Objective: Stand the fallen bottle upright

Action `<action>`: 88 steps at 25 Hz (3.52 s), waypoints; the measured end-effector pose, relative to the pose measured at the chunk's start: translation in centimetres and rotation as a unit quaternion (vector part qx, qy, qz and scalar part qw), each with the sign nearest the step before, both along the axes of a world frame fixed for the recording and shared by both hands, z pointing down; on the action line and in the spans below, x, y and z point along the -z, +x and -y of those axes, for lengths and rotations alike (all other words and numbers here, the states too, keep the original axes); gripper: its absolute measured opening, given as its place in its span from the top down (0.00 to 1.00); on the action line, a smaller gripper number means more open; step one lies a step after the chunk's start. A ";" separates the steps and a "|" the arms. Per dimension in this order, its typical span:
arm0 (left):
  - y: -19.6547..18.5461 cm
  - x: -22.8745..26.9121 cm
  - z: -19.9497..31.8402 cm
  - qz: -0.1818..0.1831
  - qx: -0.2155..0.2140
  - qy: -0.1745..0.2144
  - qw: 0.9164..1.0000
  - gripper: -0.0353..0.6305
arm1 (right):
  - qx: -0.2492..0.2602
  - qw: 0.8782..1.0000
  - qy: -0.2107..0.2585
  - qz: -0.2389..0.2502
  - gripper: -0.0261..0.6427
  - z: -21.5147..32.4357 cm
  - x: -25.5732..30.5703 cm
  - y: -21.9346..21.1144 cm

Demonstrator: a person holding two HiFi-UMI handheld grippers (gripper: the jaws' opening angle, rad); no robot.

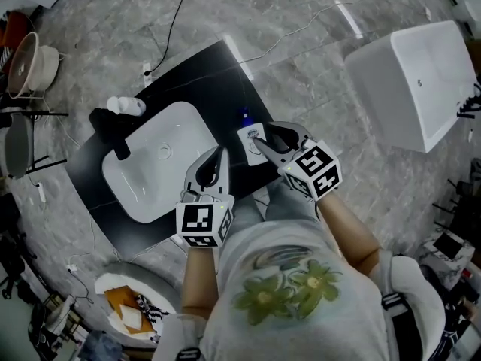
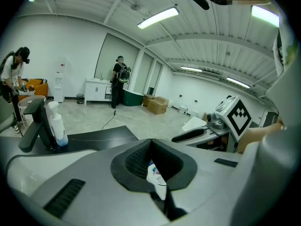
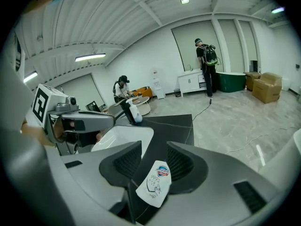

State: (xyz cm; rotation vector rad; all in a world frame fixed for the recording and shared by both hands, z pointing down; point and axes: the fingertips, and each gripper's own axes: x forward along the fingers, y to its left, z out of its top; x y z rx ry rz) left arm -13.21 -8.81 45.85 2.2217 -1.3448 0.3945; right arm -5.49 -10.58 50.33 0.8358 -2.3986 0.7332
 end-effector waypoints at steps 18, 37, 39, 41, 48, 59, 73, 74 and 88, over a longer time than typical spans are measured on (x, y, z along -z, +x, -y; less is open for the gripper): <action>-0.4 -4.1 2.5 0.020 -0.056 -0.028 0.998 0.92 | -0.033 0.998 -0.050 -0.011 0.75 2.4 -3.9 -1.0; -1.3 -6.1 2.8 0.019 -0.060 -0.050 0.997 0.92 | -0.046 0.993 -0.109 -0.015 0.74 4.1 -7.9 -1.8; -1.2 -6.2 2.9 0.017 -0.062 -0.052 0.997 0.92 | -0.045 0.992 -0.113 -0.020 0.74 4.3 -8.4 -1.8; -1.0 -6.3 2.9 0.011 -0.064 -0.053 0.996 0.92 | -0.045 0.992 -0.117 -0.025 0.74 4.5 -8.8 -1.8; -0.5 -6.8 3.0 0.007 -0.072 -0.054 0.996 0.92 | -0.041 0.989 -0.138 -0.028 0.74 4.9 -10.6 -2.2; -0.6 -6.4 2.7 0.015 -0.078 -0.054 0.995 0.92 | -0.039 0.985 -0.164 -0.037 0.74 5.6 -12.6 -2.6; -0.4 -6.4 2.3 0.020 -0.077 -0.055 0.995 0.92 | -0.036 0.975 -0.213 -0.053 0.74 5.7 -14.4 -2.6; -0.4 -6.5 2.3 0.020 -0.076 -0.055 0.995 0.92 | -0.035 0.974 -0.215 -0.055 0.74 5.7 -14.5 -2.6; -0.6 -6.7 1.6 0.021 -0.056 -0.059 0.996 0.92 | -0.021 0.966 -0.250 -0.066 0.75 5.4 -15.2 -3.1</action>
